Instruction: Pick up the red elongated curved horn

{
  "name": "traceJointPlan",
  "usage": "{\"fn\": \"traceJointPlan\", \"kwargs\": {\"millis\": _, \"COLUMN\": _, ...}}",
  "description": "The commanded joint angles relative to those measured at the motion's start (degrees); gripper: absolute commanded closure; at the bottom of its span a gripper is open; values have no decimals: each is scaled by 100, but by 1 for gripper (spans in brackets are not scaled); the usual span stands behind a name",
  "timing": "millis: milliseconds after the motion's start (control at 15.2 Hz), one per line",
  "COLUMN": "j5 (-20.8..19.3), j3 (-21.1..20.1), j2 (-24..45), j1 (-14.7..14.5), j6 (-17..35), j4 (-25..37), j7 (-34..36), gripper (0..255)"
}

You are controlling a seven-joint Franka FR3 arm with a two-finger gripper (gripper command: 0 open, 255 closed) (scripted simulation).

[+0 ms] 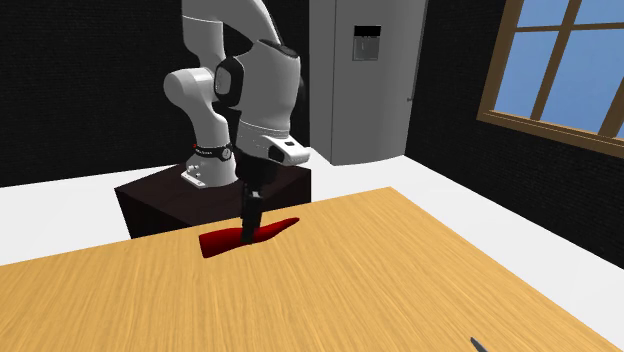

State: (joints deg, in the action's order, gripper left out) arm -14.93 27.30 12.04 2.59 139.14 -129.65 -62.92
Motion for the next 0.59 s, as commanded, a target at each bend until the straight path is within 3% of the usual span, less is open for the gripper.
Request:
{"fn": "traceJointPlan", "kwargs": {"millis": 0, "j5": 57, "j3": -22, "j2": 158, "j1": 26, "j6": 153, "j4": 0, "j7": -12, "gripper": 0}}
{"fn": "traceJointPlan", "kwargs": {"millis": 132, "j5": 69, "j3": -29, "j2": 196, "j1": 33, "j6": 195, "j4": -6, "j7": -12, "gripper": 0}}
{"fn": "traceJointPlan", "kwargs": {"millis": 198, "j5": 66, "j3": -26, "j2": 193, "j1": 34, "j6": 200, "j4": -13, "j7": -13, "gripper": 255}}
{"fn": "traceJointPlan", "kwargs": {"millis": 528, "j5": 71, "j3": -28, "j2": 198, "j1": 37, "j6": 191, "j4": 1, "j7": -19, "gripper": 255}}
